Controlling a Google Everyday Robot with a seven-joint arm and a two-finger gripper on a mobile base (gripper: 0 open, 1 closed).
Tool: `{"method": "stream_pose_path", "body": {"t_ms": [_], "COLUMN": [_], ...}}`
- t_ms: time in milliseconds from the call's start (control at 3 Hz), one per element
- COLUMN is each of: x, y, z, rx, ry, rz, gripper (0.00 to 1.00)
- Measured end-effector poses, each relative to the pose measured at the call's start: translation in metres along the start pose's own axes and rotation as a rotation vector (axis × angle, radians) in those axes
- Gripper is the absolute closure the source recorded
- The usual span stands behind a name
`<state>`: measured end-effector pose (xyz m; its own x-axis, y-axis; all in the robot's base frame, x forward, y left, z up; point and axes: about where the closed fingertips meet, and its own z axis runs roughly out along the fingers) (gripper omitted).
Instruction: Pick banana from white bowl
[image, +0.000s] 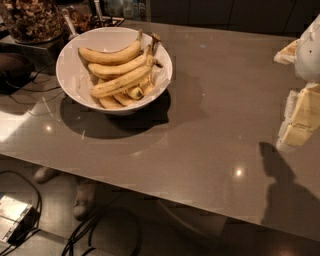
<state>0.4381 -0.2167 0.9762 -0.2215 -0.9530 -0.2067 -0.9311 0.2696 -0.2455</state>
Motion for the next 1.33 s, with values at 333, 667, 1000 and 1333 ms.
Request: {"method": "stream_pose_path", "body": {"t_ms": [333,667,1000,1333], "x": [0.0,-0.032,-0.065,-0.086], "y": [0.0,-0.005,-0.009,-0.012], "z": [0.0,-0.008,-0.014,-0.019], "rx": [0.0,0.015,0.027,0.06], "ry": [0.0,0.017,0.056,0.091], "rz": [0.0,-0.067,-0.146,-0.185], "gripper": [0.0,0.0,0.0,0.0]}}
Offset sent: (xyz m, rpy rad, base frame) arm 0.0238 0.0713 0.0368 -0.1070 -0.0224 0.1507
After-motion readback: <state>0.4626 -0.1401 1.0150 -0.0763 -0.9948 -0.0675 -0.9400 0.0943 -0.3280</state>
